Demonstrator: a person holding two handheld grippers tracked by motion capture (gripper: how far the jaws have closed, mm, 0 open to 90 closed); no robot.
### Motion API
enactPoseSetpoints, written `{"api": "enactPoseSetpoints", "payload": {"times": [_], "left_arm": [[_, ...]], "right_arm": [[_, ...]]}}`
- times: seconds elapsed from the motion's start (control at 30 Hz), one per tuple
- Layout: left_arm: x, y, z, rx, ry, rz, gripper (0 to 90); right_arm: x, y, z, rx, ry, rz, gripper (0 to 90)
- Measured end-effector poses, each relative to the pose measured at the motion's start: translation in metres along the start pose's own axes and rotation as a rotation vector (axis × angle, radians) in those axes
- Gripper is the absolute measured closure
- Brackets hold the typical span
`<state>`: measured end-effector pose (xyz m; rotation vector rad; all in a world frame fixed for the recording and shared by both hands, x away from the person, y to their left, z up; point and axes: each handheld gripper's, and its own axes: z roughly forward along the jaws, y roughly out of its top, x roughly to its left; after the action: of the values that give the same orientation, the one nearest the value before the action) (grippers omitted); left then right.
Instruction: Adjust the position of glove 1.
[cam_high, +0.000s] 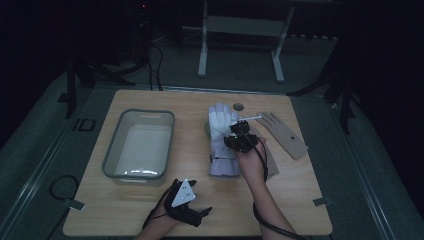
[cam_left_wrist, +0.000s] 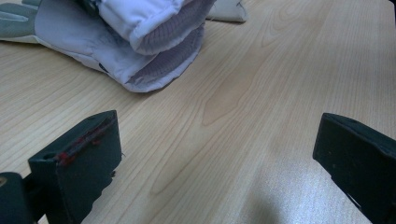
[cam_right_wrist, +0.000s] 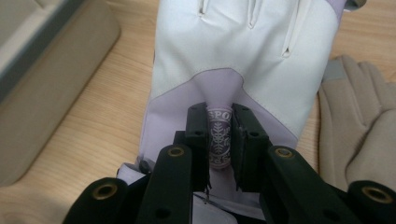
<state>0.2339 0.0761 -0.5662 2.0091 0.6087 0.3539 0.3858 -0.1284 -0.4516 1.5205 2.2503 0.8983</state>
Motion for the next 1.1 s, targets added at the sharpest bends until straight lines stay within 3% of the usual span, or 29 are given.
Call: {"api": "enactPoseSetpoints", "payload": {"times": [0.43, 0.57, 0.83, 0.97, 1.03, 1.1], "left_arm": [[0.000, 0.000, 0.000, 0.000, 0.000, 0.001, 1.5], [0.000, 0.000, 0.000, 0.000, 0.001, 0.001, 1.5], [0.000, 0.000, 0.000, 0.006, 0.001, -0.012, 1.8], [0.001, 0.000, 0.000, 0.005, 0.007, -0.016, 3.6], [0.001, 0.000, 0.000, 0.001, 0.013, -0.014, 3.5], [0.001, 0.000, 0.000, 0.000, 0.010, -0.018, 3.1]], "right_arm": [[-0.003, -0.007, 0.039, 0.043, -0.067, 0.031, 76.3], [-0.005, -0.013, 0.050, 0.057, -0.063, 0.037, 75.5], [-0.006, -0.013, 0.049, 0.053, -0.056, 0.015, 68.5], [-0.007, -0.008, 0.038, 0.000, -0.037, -0.010, 48.3], [-0.008, -0.008, 0.036, -0.006, -0.032, -0.004, 45.9], [-0.010, -0.006, 0.026, -0.022, -0.020, -0.016, 34.1]]}}
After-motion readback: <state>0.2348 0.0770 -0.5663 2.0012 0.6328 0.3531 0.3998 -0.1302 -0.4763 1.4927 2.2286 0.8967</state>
